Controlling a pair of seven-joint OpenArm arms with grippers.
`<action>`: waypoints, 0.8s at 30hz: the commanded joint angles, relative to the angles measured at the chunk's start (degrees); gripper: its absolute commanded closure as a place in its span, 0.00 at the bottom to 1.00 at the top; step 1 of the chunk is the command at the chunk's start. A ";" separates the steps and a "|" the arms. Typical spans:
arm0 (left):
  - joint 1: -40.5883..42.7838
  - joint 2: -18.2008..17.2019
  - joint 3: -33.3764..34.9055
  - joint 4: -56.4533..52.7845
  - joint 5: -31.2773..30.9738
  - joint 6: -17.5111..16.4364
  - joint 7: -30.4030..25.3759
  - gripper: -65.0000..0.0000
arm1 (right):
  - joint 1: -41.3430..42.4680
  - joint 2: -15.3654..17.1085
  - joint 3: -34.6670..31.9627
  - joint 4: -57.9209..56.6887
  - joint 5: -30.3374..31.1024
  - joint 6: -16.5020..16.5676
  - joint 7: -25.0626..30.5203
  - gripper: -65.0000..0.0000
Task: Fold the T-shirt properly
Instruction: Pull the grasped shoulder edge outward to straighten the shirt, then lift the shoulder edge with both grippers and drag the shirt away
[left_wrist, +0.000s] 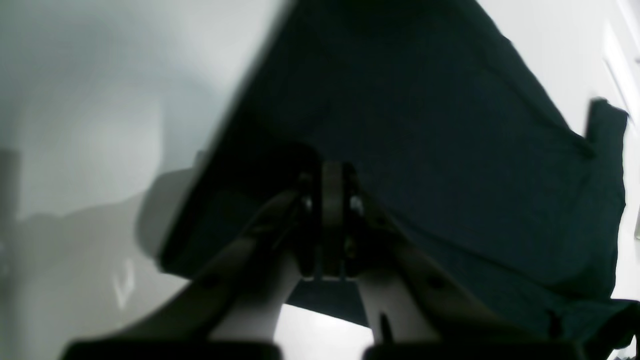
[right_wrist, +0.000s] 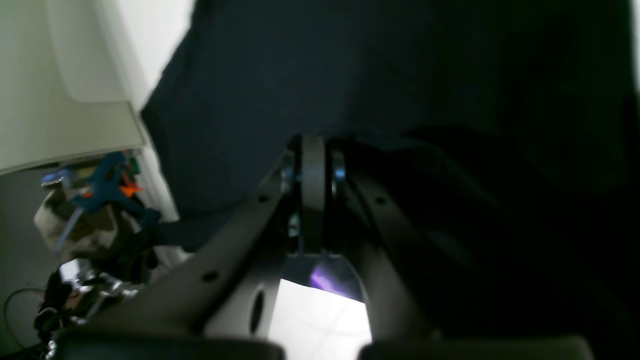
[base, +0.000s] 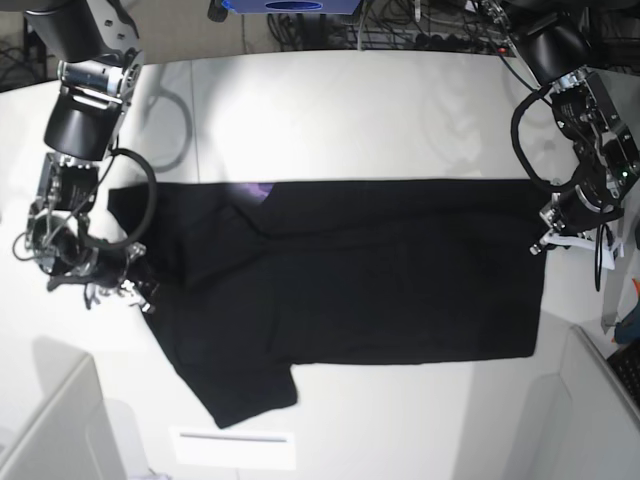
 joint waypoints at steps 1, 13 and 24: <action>-1.01 -1.10 -0.34 0.96 -0.08 -0.18 -0.77 1.00 | 1.99 1.16 0.18 -0.08 0.77 0.39 0.69 1.00; -1.27 -1.36 -0.43 1.05 0.19 -0.18 -0.86 1.00 | 2.52 1.25 0.27 -2.02 0.95 0.21 2.27 1.00; -0.04 -1.01 -10.89 13.44 -0.17 -0.44 -0.68 0.23 | -8.03 -0.25 16.36 18.47 1.12 0.04 2.18 0.41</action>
